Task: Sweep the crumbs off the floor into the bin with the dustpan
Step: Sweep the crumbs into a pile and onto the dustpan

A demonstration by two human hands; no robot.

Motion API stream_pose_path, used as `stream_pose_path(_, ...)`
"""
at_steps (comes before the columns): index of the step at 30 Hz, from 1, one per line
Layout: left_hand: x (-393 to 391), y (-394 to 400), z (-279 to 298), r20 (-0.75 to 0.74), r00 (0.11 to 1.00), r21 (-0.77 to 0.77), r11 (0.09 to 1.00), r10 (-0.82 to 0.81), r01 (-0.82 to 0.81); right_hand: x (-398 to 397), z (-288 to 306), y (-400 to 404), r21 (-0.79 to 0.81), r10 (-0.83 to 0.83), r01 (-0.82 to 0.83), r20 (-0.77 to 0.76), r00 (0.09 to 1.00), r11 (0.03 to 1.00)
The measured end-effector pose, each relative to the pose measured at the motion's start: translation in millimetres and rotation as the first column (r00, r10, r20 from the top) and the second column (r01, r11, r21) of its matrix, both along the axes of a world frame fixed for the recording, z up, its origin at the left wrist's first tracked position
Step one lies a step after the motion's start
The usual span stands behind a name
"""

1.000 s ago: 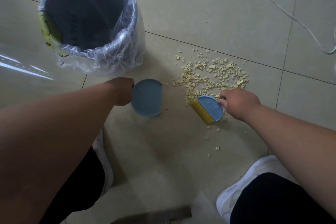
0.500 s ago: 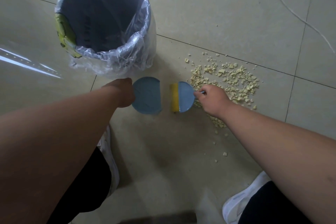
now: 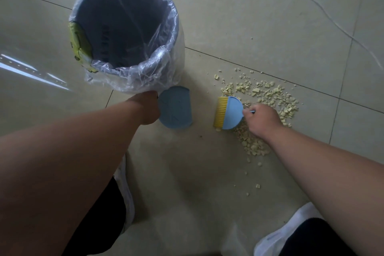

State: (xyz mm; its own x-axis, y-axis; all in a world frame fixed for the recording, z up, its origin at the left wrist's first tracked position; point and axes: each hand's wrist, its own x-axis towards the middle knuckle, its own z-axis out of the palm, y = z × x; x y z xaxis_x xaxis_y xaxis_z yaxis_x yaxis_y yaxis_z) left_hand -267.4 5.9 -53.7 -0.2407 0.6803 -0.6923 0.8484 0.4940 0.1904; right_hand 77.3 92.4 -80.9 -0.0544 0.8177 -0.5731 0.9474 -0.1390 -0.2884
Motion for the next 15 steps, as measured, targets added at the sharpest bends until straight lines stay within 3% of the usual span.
stream_pose_path(8, 17, 8, -1, 0.010, 1.000, 0.037, 0.999, -0.015, 0.015, 53, 9, 7, 0.001, -0.049, 0.049, 0.066, 0.997, 0.999)
stream_pose_path(15, 15, 7, -4, 0.046, 0.998, 0.035, 0.998, 0.048, -0.050, 30, 17, 8, -0.005, -0.055, 0.055, -0.119, 0.991, 0.998)
